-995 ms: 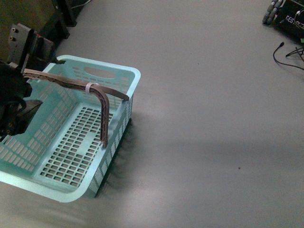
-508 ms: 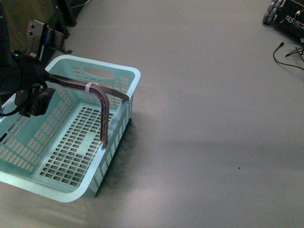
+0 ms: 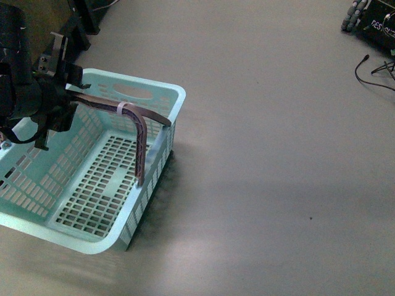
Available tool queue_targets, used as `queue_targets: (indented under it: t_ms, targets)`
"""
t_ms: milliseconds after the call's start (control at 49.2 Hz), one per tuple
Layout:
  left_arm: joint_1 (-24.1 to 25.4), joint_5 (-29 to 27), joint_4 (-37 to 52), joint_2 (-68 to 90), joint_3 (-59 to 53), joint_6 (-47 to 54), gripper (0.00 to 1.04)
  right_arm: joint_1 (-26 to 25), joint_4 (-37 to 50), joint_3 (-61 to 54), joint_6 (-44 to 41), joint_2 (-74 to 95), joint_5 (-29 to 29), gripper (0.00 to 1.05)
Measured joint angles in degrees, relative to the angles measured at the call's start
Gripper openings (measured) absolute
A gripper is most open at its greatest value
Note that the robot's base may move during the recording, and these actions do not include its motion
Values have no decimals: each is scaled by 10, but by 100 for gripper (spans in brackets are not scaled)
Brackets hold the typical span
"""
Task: Pick lemon and mango into basket
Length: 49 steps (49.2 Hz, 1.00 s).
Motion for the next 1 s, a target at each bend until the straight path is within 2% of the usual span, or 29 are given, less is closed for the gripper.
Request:
queue_targets:
  t_ms: [122,183,406,548,792,995]
  targets:
    - [-5,-5,-3,-22,-23,-21,12,0,0,0,0,0,0,96]
    - [-6,-3,-6,-42,-42,-38,6,0,0,0,0,0,0,96]
    - [-18,-22,-59,-189,-133,-62,6,0,0,0,0,0,0,96]
    - [-34,-54,-160,-374,-184,-74,6,0,0,0,0,0,0,96]
    - [-55,-112,-330,-631,-196,-105,6,0,0,0,0,0,0,96]
    - [-92,-160,-438,-735,-178,-119,6,0,0,0,0,0,0,96]
